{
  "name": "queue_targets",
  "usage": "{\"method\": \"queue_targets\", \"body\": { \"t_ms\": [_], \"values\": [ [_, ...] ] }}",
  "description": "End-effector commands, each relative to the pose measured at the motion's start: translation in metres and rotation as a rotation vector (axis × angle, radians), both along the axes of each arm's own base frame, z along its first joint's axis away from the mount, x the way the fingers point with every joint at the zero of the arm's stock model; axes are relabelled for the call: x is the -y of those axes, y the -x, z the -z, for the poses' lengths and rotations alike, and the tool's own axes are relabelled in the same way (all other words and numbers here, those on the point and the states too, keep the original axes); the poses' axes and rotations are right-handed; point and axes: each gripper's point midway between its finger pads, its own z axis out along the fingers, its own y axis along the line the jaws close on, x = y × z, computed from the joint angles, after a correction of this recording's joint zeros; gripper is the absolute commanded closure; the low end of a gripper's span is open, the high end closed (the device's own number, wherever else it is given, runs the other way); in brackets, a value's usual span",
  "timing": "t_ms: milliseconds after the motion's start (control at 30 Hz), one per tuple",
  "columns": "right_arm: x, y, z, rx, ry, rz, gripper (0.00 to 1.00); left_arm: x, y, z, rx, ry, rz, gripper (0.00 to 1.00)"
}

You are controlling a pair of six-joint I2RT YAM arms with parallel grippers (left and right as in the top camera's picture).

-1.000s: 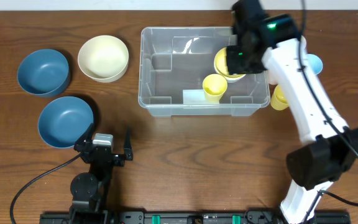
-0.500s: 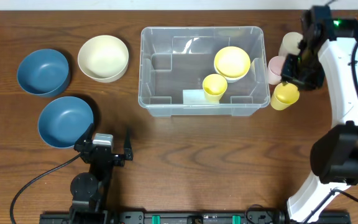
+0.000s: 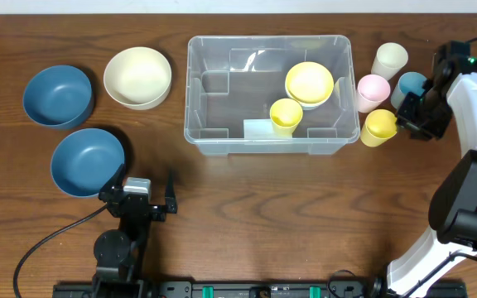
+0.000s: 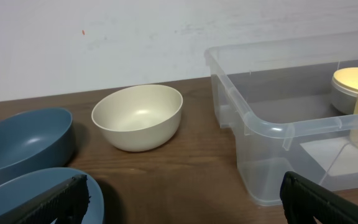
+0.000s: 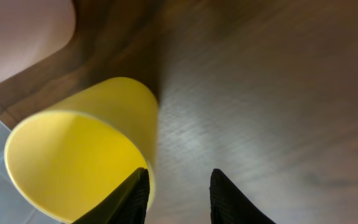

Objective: Pack container
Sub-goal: 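Move the right gripper to the second yellow cup and grasp its rim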

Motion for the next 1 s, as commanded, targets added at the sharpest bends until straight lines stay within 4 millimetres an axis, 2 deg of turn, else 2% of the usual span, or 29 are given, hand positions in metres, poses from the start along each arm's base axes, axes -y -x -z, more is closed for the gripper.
{"method": "queue_targets", "body": {
  "t_ms": [0,267,433,533,667,833,967],
  "values": [
    [-0.016,-0.001,0.008,0.025,-0.064,-0.05,0.67,-0.003,0.001,0.016,-0.047,-0.016,-0.015,0.02],
    [-0.018,-0.007,0.011,0.048,-0.058,-0.075,0.67,-0.003,0.001,0.016,-0.047,-0.016,-0.015,0.02],
    [-0.017,-0.008,0.012,0.053,-0.051,-0.075,0.85,-0.003,0.001,0.016,-0.047,-0.016,-0.015,0.02],
    [-0.018,-0.005,0.017,0.044,-0.05,-0.077,0.87,-0.003,0.001,0.016,-0.047,-0.016,-0.015,0.02],
    [-0.022,0.001,0.029,0.028,-0.055,-0.083,0.99,-0.003,0.001,0.016,-0.047,-0.016,-0.015,0.02],
    [-0.024,0.007,0.039,0.015,-0.058,-0.084,0.99,-0.003,0.001,0.016,-0.047,-0.016,-0.015,0.02],
    [-0.022,0.005,0.027,0.029,-0.055,-0.081,0.99,-0.003,0.0,0.016,-0.047,-0.016,-0.015,0.02]
  ]
}}
